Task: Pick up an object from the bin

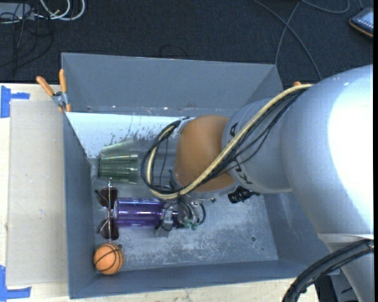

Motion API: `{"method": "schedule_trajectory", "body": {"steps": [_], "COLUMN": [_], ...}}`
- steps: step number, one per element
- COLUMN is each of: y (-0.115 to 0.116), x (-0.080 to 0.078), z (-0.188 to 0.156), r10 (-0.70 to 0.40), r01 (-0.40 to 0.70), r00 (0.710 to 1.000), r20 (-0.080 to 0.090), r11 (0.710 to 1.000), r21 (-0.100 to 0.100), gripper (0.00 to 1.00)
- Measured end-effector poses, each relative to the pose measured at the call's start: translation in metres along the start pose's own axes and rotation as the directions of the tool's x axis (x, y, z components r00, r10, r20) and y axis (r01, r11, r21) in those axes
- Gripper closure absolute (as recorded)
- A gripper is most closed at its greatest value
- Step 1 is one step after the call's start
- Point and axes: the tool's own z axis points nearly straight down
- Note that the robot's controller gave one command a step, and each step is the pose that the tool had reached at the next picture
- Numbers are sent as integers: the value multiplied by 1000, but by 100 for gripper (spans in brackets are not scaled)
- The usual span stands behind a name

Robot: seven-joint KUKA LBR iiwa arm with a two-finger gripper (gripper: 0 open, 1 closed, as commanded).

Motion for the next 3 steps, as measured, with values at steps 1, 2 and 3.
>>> {"method": "schedule_trajectory", "body": {"steps": [1,2,3], "y": [0,-1,-1], "x": [0,3,3], "z": [0,-22,-74], "r10": [1,1,2], "r01": [-1,-1,-2], "r00": [1000,1000,1000], "r20": [0,-10,-14], "r11": [1000,1000,1000], "r21": [0,3,4], "gripper": [100,100,100]}}
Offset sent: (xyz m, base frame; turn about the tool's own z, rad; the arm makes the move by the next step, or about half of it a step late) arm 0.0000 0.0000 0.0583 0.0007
